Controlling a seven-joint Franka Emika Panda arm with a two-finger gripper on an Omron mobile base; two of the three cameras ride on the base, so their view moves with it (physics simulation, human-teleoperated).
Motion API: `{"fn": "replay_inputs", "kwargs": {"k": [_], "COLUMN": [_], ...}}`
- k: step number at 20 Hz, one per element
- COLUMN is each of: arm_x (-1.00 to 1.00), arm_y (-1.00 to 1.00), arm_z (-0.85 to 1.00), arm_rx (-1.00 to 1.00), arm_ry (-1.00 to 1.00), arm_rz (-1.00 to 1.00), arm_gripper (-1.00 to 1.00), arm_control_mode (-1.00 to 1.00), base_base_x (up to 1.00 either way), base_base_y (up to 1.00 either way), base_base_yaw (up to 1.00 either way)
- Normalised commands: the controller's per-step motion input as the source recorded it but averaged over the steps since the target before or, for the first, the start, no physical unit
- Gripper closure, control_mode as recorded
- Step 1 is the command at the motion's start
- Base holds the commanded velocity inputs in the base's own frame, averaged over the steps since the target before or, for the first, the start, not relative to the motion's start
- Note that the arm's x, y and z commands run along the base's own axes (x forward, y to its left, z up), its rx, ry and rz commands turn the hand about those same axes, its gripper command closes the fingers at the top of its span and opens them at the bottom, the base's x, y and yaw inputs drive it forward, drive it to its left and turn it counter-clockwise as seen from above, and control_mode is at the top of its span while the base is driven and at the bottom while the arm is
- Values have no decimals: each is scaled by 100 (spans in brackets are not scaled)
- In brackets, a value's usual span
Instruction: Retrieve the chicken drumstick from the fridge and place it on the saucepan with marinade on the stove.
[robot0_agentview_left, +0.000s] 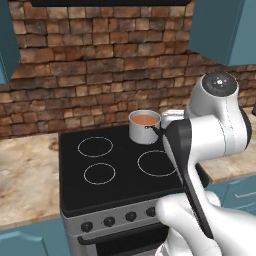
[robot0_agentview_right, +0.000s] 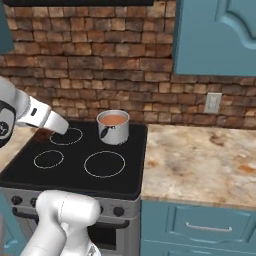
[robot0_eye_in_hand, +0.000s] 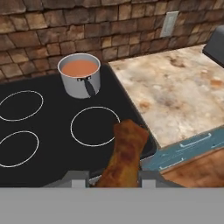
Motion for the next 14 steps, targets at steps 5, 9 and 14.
{"fn": "replay_inputs", "kwargs": {"k": [5, 9, 14], "arm_x": [0, 0, 29], "arm_y": [0, 0, -8], "arm_z": [0, 0, 0], "arm_rx": [0, 0, 1], "arm_ry": [0, 0, 0], "arm_rz": [0, 0, 0], "arm_gripper": [100, 100, 100], "arm_control_mode": [100, 100, -100], "base_base_x": [48, 34, 0], "base_base_y": [-7, -23, -3], "base_base_yaw": [0, 0, 0]}}
